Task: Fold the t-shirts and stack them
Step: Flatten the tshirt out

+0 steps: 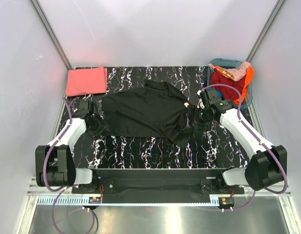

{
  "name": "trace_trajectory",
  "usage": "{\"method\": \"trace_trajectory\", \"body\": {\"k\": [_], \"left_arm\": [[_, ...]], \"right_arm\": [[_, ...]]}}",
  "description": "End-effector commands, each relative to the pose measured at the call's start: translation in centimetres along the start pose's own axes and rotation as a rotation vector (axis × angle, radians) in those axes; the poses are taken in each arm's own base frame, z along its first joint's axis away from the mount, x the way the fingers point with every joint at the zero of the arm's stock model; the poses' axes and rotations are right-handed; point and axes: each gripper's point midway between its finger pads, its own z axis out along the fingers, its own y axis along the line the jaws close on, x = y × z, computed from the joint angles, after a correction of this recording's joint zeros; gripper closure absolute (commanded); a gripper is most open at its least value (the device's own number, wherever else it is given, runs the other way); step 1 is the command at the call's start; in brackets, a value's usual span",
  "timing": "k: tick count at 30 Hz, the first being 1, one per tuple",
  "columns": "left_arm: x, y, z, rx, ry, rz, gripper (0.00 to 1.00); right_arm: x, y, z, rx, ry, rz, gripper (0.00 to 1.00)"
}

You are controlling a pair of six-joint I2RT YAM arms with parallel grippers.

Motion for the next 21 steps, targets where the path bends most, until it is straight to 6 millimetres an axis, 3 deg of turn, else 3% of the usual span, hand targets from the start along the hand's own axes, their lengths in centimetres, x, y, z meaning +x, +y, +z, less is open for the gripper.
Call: {"method": "trace_trajectory", "body": {"k": [1,3,11,21], "left_arm": [[-2.4,-1.5,0.1,0.056,-0.067,-0.064,0.40],[-2.5,-1.3,0.6,0.034,-0.051,-0.085,0.46],[-2.4,-1.4,2.2,0.019,-0.022,-0.132,0.50],[-1.6,0.1,3.7,-0.040,-0.006,-0.159,0.58]], "right_arm": [[0.2,1.3,-0.9,-0.071,-0.019,0.022,0.22],[0.3,1.5,-1.3,-0.083,-0.026,0.022,0.22],[1.1,1.4,-0.9,-0.095,-0.005,0.025,0.28],[1.2,1.1,-0.3,-0.088,0.009,0.023,0.29]]}}
